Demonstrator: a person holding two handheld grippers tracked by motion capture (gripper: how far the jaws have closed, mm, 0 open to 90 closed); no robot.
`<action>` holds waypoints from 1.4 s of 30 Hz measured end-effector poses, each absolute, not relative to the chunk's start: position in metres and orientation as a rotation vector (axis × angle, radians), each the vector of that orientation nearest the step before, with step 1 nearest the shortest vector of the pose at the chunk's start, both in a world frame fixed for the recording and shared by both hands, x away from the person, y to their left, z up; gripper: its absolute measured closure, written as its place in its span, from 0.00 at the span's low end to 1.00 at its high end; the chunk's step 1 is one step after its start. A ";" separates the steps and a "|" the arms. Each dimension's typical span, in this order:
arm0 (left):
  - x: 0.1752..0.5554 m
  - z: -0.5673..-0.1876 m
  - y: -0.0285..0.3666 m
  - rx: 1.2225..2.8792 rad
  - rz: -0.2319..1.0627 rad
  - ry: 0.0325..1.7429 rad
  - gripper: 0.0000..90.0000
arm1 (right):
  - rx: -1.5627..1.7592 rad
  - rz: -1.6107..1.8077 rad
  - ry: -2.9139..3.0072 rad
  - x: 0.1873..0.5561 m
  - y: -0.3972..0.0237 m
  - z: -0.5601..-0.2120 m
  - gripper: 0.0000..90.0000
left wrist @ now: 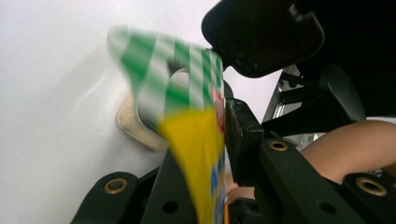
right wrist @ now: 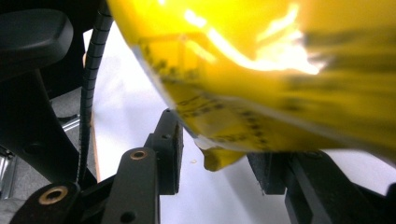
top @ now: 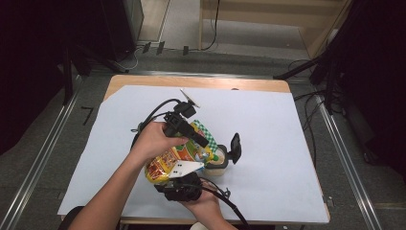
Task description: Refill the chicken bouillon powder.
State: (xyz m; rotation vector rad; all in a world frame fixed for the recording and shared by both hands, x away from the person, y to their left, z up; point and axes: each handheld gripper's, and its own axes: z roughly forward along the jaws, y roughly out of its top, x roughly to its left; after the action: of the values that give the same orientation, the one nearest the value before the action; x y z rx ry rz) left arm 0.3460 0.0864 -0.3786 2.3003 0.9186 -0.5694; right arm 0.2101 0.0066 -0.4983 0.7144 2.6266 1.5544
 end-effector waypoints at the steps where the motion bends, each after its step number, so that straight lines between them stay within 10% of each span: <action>1: 0.346 -0.380 0.087 2.311 -0.568 0.909 0.99 | 0.716 1.539 2.636 0.209 0.008 -0.499 0.67; 42: 0.349 -0.341 0.150 2.121 -0.569 0.836 1.00 | 0.810 1.524 2.552 0.216 -0.001 -0.496 0.54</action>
State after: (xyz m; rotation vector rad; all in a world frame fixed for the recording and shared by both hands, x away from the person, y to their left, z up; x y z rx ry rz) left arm 0.3495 0.1498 -0.3412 2.1214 0.8359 -0.5685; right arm 0.2158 -0.0013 -0.4957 0.8099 2.5517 1.5236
